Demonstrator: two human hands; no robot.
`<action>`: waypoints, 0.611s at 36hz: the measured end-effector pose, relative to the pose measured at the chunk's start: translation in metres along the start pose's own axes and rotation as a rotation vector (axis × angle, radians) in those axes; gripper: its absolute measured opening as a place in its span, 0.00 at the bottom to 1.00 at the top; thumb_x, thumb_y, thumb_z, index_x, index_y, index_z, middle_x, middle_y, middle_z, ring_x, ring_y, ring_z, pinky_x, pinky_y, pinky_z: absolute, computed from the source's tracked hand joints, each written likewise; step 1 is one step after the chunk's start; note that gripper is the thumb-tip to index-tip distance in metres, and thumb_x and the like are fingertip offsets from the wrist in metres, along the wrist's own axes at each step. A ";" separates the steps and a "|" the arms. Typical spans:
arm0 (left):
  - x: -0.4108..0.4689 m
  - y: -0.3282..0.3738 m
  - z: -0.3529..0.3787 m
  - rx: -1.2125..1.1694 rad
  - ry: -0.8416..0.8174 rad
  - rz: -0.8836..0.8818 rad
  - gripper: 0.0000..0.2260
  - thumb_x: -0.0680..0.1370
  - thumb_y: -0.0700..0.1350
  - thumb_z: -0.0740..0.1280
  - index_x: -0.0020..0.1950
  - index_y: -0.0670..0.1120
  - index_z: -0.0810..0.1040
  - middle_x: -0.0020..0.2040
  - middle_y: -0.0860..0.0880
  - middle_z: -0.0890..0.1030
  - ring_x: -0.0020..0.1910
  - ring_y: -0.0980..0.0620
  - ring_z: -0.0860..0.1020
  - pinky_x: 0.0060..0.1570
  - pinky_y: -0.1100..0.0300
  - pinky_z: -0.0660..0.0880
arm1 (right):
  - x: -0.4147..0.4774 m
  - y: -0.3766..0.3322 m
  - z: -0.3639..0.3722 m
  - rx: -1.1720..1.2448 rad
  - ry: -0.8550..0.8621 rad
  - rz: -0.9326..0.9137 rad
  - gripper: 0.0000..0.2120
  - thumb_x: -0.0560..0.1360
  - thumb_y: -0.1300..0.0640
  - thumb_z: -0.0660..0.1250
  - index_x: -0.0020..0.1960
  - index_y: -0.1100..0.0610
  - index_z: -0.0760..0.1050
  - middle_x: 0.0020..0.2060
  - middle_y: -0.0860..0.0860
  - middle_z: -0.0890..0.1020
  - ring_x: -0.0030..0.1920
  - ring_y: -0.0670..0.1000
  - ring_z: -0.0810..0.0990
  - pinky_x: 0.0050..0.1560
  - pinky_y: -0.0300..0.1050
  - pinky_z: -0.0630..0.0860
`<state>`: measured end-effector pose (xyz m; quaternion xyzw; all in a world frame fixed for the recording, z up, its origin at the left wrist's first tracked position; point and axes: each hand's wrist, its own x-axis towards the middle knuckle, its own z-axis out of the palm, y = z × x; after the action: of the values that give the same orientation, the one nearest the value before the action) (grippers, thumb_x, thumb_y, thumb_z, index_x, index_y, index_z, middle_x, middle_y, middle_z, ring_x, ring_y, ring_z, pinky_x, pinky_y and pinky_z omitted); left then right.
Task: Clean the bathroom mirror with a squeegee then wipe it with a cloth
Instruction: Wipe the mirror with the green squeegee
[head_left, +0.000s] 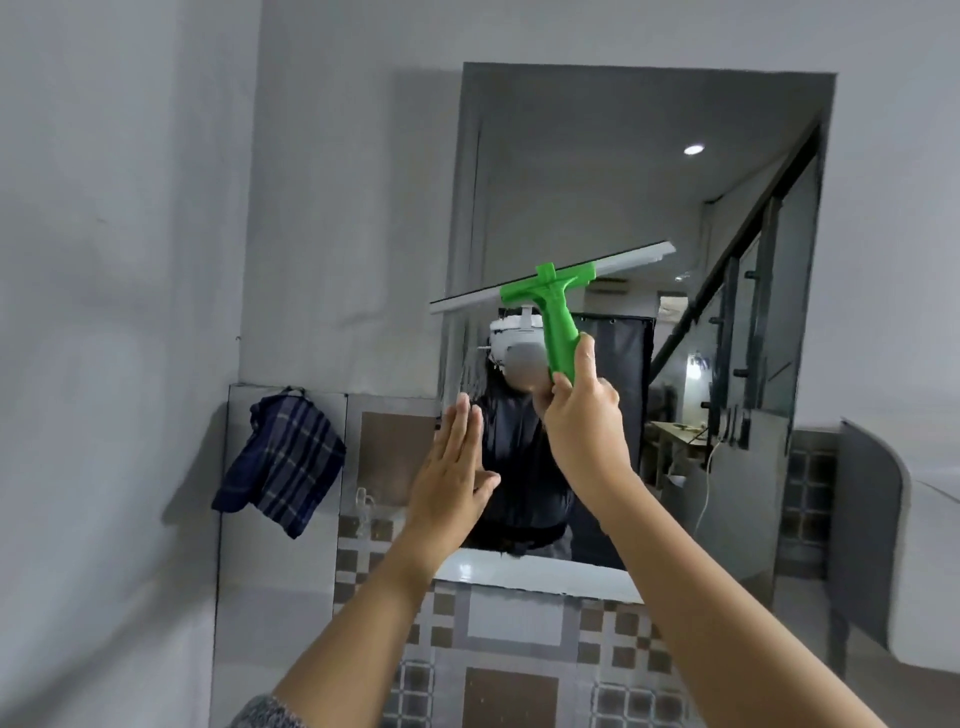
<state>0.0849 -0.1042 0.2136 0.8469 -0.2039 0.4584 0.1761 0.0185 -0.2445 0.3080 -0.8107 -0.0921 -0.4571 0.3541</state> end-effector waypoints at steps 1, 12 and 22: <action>0.000 -0.001 0.001 0.003 0.003 -0.009 0.42 0.76 0.50 0.65 0.73 0.48 0.33 0.75 0.49 0.36 0.74 0.51 0.39 0.69 0.62 0.56 | 0.001 0.000 -0.004 -0.026 -0.002 -0.018 0.24 0.81 0.55 0.55 0.74 0.51 0.50 0.51 0.63 0.75 0.39 0.57 0.77 0.35 0.51 0.77; 0.003 0.008 0.000 -0.007 -0.008 -0.067 0.41 0.77 0.51 0.63 0.68 0.49 0.28 0.72 0.52 0.30 0.72 0.52 0.34 0.67 0.65 0.48 | 0.025 0.012 -0.049 -0.342 -0.072 -0.096 0.26 0.78 0.58 0.56 0.73 0.49 0.51 0.48 0.60 0.75 0.41 0.61 0.78 0.36 0.51 0.76; 0.005 0.010 0.001 -0.044 -0.008 -0.090 0.42 0.76 0.48 0.65 0.72 0.49 0.32 0.72 0.55 0.30 0.72 0.53 0.34 0.65 0.62 0.52 | 0.042 0.021 -0.082 -0.459 -0.113 -0.212 0.25 0.76 0.61 0.57 0.70 0.49 0.55 0.40 0.56 0.73 0.34 0.57 0.74 0.32 0.47 0.70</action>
<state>0.0830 -0.1140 0.2184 0.8530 -0.1762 0.4422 0.2143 -0.0028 -0.3212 0.3585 -0.8800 -0.0902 -0.4543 0.1054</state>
